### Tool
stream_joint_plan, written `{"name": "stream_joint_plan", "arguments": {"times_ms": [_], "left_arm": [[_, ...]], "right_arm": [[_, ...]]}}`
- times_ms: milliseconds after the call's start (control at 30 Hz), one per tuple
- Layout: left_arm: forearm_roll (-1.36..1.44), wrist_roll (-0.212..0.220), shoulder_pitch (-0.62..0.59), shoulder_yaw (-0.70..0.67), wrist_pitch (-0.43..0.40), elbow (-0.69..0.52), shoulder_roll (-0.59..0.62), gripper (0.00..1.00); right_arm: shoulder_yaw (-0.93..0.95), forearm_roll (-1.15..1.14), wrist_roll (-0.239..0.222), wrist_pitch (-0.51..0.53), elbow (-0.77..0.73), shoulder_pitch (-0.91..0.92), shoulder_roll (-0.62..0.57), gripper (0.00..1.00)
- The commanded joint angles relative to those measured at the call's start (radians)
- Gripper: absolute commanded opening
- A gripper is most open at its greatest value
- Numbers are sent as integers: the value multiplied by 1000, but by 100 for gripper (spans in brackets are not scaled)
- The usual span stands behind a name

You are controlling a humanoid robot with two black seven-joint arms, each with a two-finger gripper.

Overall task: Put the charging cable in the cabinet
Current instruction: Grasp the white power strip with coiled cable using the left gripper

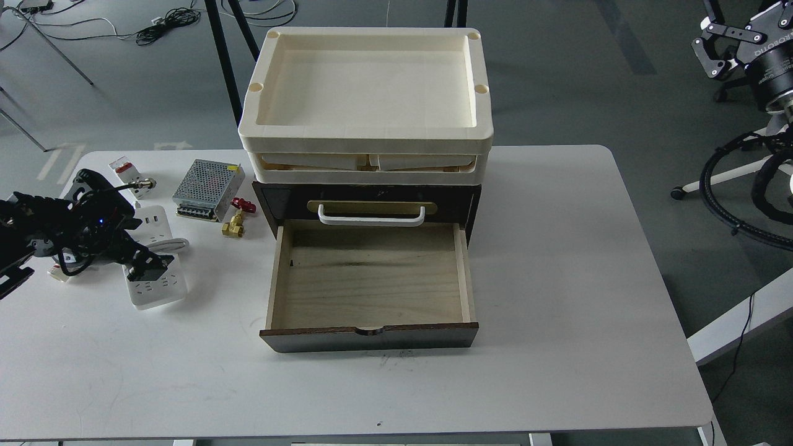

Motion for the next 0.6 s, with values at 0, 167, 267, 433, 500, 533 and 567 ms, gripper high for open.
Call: {"name": "stream_joint_plan", "arguments": {"times_ms": [0,167,267,433,500,533,567], "left_arm": [[-1,0,2,2,10,1,0,82],[2,0,5,19,27,1,0,76],[2,0,5,22,35,2,1,74],[4,0,7,23,43,4,3,69],[4,0,7,23,50,5,3,67],[4,0,7,23,55,7,3,67],[4,0,7,23,56,7,3,67]], "right_arm": [[0,0,0,0,0,-2,0,99],[0,0,0,0,0,-6,0,99],[0,0,0,0,0,-8,0,99],[0,0,1,0,0,-8,0,99],[0,0,1,0,0,-8,0,99],[0,0,1,0,0,-8,0,99],[0,2,1,0,0,-8,0,99]]}}
